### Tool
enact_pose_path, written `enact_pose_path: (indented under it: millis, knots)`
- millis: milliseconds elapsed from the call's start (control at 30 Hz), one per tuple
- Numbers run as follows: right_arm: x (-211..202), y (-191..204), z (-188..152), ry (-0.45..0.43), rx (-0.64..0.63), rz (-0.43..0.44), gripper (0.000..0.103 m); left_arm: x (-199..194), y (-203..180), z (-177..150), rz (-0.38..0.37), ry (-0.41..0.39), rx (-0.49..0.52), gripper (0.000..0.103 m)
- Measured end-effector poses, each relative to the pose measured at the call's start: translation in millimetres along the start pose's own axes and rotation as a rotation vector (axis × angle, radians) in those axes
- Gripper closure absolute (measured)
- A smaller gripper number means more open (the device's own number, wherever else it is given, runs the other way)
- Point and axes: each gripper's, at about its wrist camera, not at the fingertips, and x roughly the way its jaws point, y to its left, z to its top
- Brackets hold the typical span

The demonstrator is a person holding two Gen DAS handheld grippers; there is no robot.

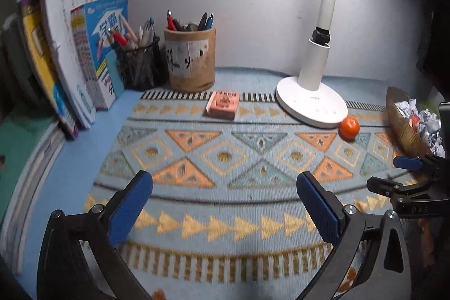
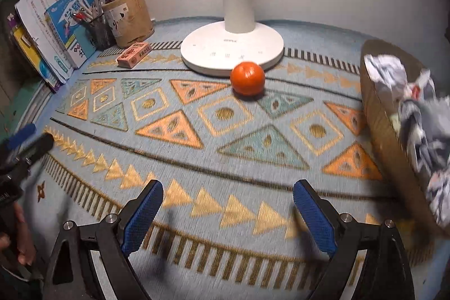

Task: Organize objects
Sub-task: 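Move the left tool toward the pink card box while the right approaches the tangerine, then grasp the pink card box with the left tool while the right grasps the tangerine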

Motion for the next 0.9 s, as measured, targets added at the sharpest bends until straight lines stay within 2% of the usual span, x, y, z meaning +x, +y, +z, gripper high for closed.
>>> enact_pose_path:
  millis: [67,133,200,233,300,400,500,567,600,667,700,767,867,900]
  knots:
    - [15,-4,17,-0.014,0.044,0.018,0.01,25,3,20,-0.032,0.019,0.016,0.001]
    - [29,-14,31,-0.028,0.121,0.038,0.01,55,9,37,-0.083,0.047,-0.007,0.001]
    - [40,-23,43,-0.04,0.173,0.048,0.012,87,13,50,-0.094,0.085,-0.037,0.001]
    - [46,-26,47,-0.036,0.19,0.068,0.018,101,15,56,-0.088,0.102,-0.044,0.001]
    - [56,-29,51,-0.027,0.202,0.078,0.024,126,14,64,-0.085,0.125,-0.05,0.001]
    - [60,-23,54,-0.054,0.162,0.036,0.024,150,4,73,-0.069,0.15,-0.028,0.002]
    - [62,-21,54,-0.07,0.142,0.031,0.024,162,-6,75,0.024,0.148,-0.003,0.006]
    - [63,-20,55,-0.075,0.136,0.026,0.024,166,-8,75,0.003,0.163,-0.008,0.021]
    - [64,-20,55,-0.075,0.137,0.024,0.024,167,-8,75,-0.003,0.169,-0.012,0.024]
    - [64,-20,56,-0.08,0.139,0.018,0.026,167,-10,73,-0.01,0.175,-0.01,0.044]
    - [64,-21,56,-0.085,0.143,0.015,0.032,165,-10,73,-0.004,0.166,-0.009,0.046]
    - [64,-24,55,-0.093,0.15,0.018,0.038,164,-11,73,-0.022,0.156,-0.015,0.065]
    - [64,-25,55,-0.099,0.151,0.028,0.045,161,-10,72,0.011,0.145,-0.028,0.065]
    - [64,-25,55,-0.099,0.147,0.023,0.053,159,-10,72,0.014,0.139,-0.033,0.065]
